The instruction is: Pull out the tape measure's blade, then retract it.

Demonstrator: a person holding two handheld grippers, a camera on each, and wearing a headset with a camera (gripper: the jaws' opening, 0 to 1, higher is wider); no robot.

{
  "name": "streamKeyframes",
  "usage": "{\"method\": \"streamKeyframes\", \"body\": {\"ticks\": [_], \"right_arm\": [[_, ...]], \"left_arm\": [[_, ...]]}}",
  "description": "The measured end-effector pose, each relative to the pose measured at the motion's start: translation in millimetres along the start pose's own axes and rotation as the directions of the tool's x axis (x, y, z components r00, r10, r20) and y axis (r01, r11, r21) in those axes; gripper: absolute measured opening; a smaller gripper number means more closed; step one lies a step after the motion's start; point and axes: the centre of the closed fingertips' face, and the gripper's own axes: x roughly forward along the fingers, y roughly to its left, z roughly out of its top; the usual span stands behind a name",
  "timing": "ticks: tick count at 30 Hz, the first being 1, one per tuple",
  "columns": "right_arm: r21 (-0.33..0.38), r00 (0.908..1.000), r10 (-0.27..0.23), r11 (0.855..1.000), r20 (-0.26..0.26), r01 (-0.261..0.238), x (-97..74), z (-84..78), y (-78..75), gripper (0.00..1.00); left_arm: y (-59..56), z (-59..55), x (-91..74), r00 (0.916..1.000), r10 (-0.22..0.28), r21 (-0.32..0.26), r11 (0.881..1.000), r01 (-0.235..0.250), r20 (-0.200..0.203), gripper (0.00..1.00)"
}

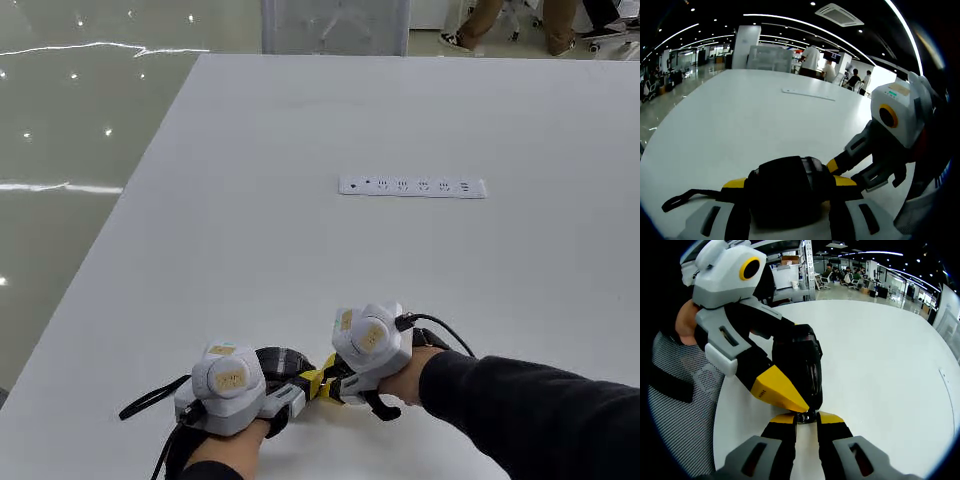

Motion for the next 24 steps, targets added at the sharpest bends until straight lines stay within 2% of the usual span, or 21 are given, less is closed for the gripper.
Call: {"method": "streamKeyframes", "body": {"ticks": [5,6,9,24], "right_arm": [[0.042,1.0000,0.006,0.999,0.007,-0.006,-0.5,-0.9,-1.6,0.13],[0.014,0.9998,0.011,1.000,0.017,-0.011,0.0,0.4,-0.6,0.13],[0.030,0.9998,0.000,1.000,0.021,-0.001,-0.8,-0.6,-0.1,0.13],[0.011,0.9997,-0.010,1.000,0.024,0.010,-1.3,-1.2,0.5,0.13]], "left_arm": [[-0.1,0.2,-0.2,1.0000,0.004,0.001,1.000,-0.004,0.004,0.60],[-0.1,0.3,-0.1,1.0000,0.004,0.003,1.000,-0.004,0.003,0.60],[0.1,0.4,-0.2,1.0000,0.003,0.002,1.000,-0.003,0.006,0.60],[0.3,0.4,-0.2,1.0000,0.001,0.000,1.000,-0.001,0.006,0.60]]}}
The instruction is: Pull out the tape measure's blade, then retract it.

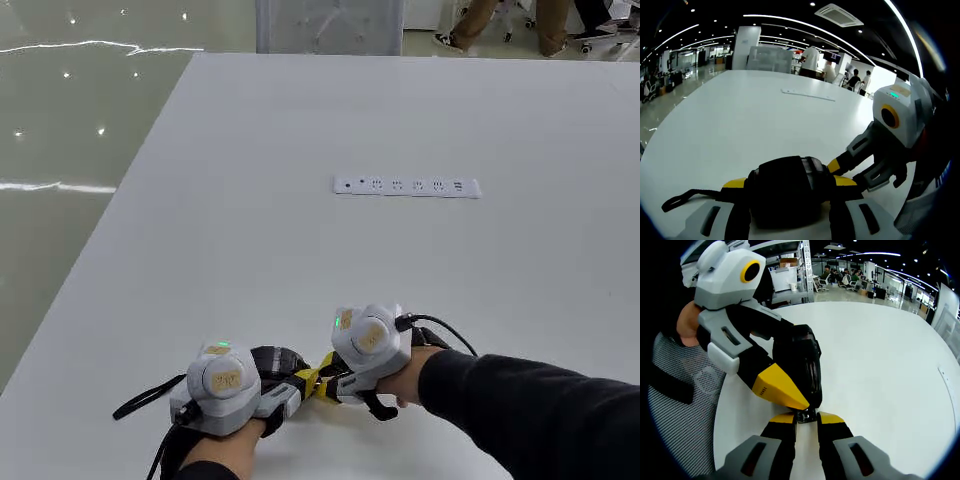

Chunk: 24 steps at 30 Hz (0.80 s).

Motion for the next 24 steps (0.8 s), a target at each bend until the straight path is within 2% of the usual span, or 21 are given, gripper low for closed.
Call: {"method": "streamKeyframes", "body": {"ticks": [5,13,19,24], "right_arm": [[-0.025,1.0000,0.004,1.000,-0.004,-0.004,2.1,1.5,0.4,0.12],[-0.019,0.9999,0.013,1.000,-0.007,-0.013,2.2,0.8,-0.4,0.12],[-0.031,1.0000,0.004,0.999,-0.002,-0.004,2.2,0.5,-0.5,0.12],[-0.016,0.9998,-0.005,1.000,-0.021,0.005,2.7,1.1,0.3,0.13]], "left_arm": [[0.2,0.0,-0.1,1.0000,-0.001,-0.004,1.000,0.001,0.000,0.60],[0.0,-0.1,0.1,1.0000,-0.002,-0.003,1.000,0.002,-0.002,0.60],[-0.2,0.0,-0.1,1.0000,-0.003,-0.002,1.000,0.003,-0.001,0.60],[-0.9,0.1,-0.8,0.9998,-0.019,-0.003,1.000,0.019,-0.006,0.61]]}}
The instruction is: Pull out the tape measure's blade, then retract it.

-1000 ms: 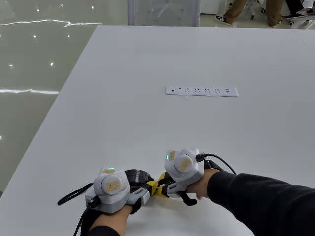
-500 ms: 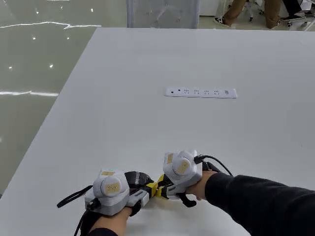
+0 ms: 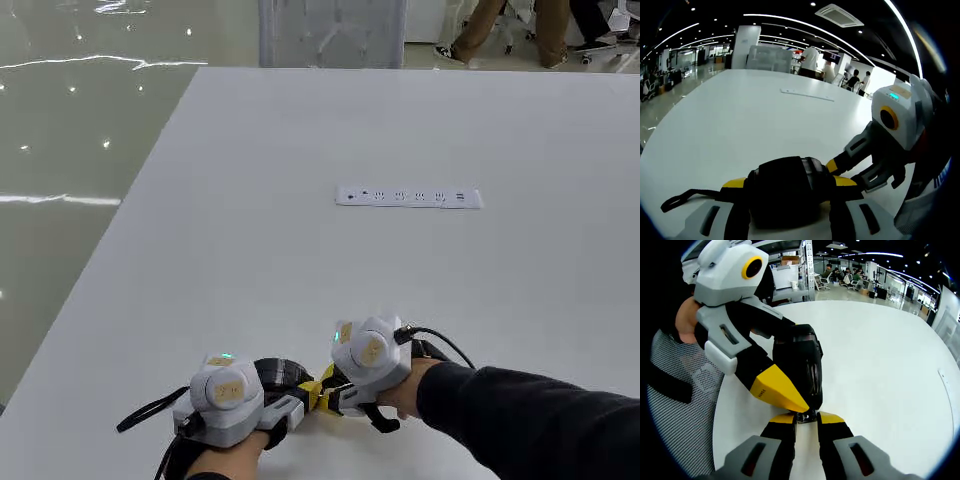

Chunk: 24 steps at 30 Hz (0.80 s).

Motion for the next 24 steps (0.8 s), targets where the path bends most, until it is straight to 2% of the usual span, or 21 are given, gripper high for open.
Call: {"method": "streamKeyframes", "body": {"ticks": [2,6,8,10,13,14,16,18,20,21,23,24], "right_arm": [[0.000,1.0000,0.004,1.000,-0.007,-0.004,-0.4,-0.2,2.2,0.14],[0.007,0.9998,-0.019,1.000,-0.011,0.019,-1.6,-0.8,1.2,0.15],[0.003,0.9995,-0.033,0.999,-0.006,0.033,-4.0,0.0,1.0,0.17],[-0.002,0.9988,-0.049,0.999,0.005,0.049,-8.1,0.7,-0.7,0.17],[0.041,0.9967,-0.076,0.996,0.029,0.075,-19.3,-1.2,-3.6,0.20],[0.049,0.9962,-0.080,0.996,0.034,0.078,-22.8,-2.6,-3.7,0.22],[0.066,0.9943,-0.098,0.993,0.043,0.095,-35.3,-6.6,-2.9,0.25],[0.093,0.9871,-0.134,0.988,0.089,0.125,-51.8,-6.9,-2.5,0.27],[0.099,0.9831,-0.154,0.985,0.099,0.144,-65.5,-12.7,-0.9,0.28],[0.099,0.9793,-0.174,0.981,0.103,0.164,-75.6,-18.3,-0.2,0.29],[0.103,0.9738,-0.200,0.977,0.108,0.189,-93.4,-28.6,3.2,0.31],[0.105,0.9699,-0.217,0.973,0.110,0.206,-100.9,-33.1,3.0,0.31]], "left_arm": [[-1.5,-0.9,-0.5,0.9998,-0.017,0.018,1.000,0.017,-0.011,0.61],[-1.3,-1.2,-0.9,0.9973,-0.056,0.005,0.998,0.056,-0.048,0.61],[-0.9,-0.3,-4.3,0.9947,-0.089,-0.011,0.996,0.088,-0.052,0.60],[-0.8,1.9,-8.1,0.9937,-0.102,0.004,0.995,0.102,-0.047,0.59],[4.1,6.6,-15.8,0.9904,-0.131,0.007,0.991,0.131,-0.044,0.61],[-1.9,12.1,-17.1,0.9831,-0.182,0.014,0.983,0.182,-0.019,0.65],[-14.6,19.6,-26.4,0.9614,-0.275,0.010,0.961,0.275,-0.009,0.83],[-15.9,23.8,-34.9,0.9510,-0.309,0.068,0.949,0.309,-0.010,0.99],[-9.2,26.8,-40.5,0.9539,-0.300,0.103,0.949,0.299,-0.005,1.00],[-5.8,30.1,-44.3,0.9504,-0.311,0.113,0.945,0.308,0.008,1.00],[1.5,36.9,-51.1,0.9414,-0.335,0.075,0.940,0.332,0.038,1.00],[6.4,44.6,-54.4,0.9385,-0.336,0.088,0.940,0.329,0.079,1.00]]}}
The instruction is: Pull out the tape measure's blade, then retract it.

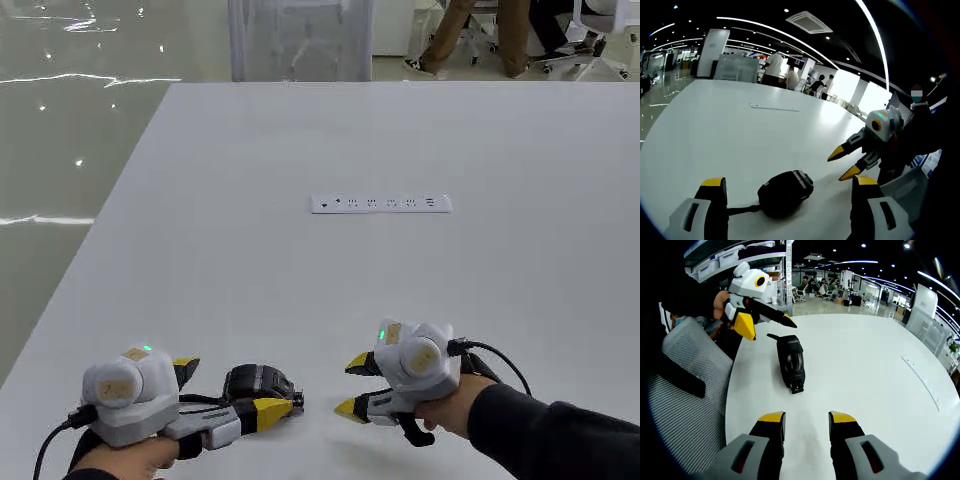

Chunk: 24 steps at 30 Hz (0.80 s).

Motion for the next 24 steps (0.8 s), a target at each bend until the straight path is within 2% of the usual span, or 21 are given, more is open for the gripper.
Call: {"method": "streamKeyframes", "body": {"ticks": [1,2,5,6,9,11,13,14,17,20,22,24], "right_arm": [[-0.001,0.9999,-0.016,1.000,0.003,0.016,-7.9,-3.6,-2.2,0.31],[0.005,0.9990,-0.043,0.999,0.010,0.043,-19.5,-8.4,-6.3,0.32],[0.053,0.9937,-0.103,0.993,0.044,0.101,-47.3,-16.0,-15.7,0.34],[0.058,0.9920,-0.116,0.992,0.048,0.114,-55.4,-18.8,-17.4,0.35],[0.087,0.9851,-0.163,0.984,0.054,0.158,-86.4,-29.8,-23.8,0.40],[0.094,0.9810,-0.186,0.979,0.055,0.181,-101.6,-35.1,-26.7,0.43],[0.110,0.9738,-0.221,0.971,0.054,0.214,-120.5,-44.2,-31.5,0.45],[0.122,0.9666,-0.249,0.963,0.060,0.241,-131.9,-48.9,-34.8,0.46],[0.150,0.9572,-0.280,0.952,0.071,0.268,-152.0,-61.2,-38.5,0.50],[0.173,0.9486,-0.312,0.939,0.055,0.298,-168.5,-76.5,-40.9,0.56],[0.182,0.9403,-0.340,0.926,0.021,0.330,-179.1,-92.3,-42.7,0.58],[0.205,0.9388,-0.344,0.920,0.012,0.335,-186.7,-103.5,-40.1,0.60]], "left_arm": [[3.6,9.0,-5.4,0.9989,0.003,0.038,0.999,-0.005,0.046,1.00],[6.3,16.1,-13.2,0.9973,-0.005,0.095,0.995,-0.002,0.073,1.00],[15.6,8.7,-27.8,1.0000,-0.003,0.140,0.990,0.003,0.001,1.00],[19.1,8.6,-31.3,1.0000,-0.003,0.153,0.988,0.004,-0.006,1.00],[32.4,11.9,-44.7,0.9998,0.007,0.165,0.986,-0.004,-0.017,1.00],[36.7,12.8,-50.2,0.9996,0.003,0.169,0.986,0.001,-0.029,1.00],[43.1,10.3,-56.6,0.9983,0.016,0.189,0.982,-0.005,-0.057,1.00],[45.2,12.1,-60.7,0.9986,0.024,0.204,0.979,-0.014,-0.047,1.00],[44.6,17.4,-68.3,0.9998,0.009,0.183,0.983,-0.006,-0.018,1.00],[44.7,16.4,-74.3,0.9998,0.015,0.200,0.980,-0.012,-0.011,1.00],[46.5,11.5,-77.5,0.9995,0.020,0.187,0.982,-0.015,-0.025,1.00],[48.6,3.6,-81.1,0.9984,0.022,0.166,0.986,-0.013,-0.053,1.00]]}}
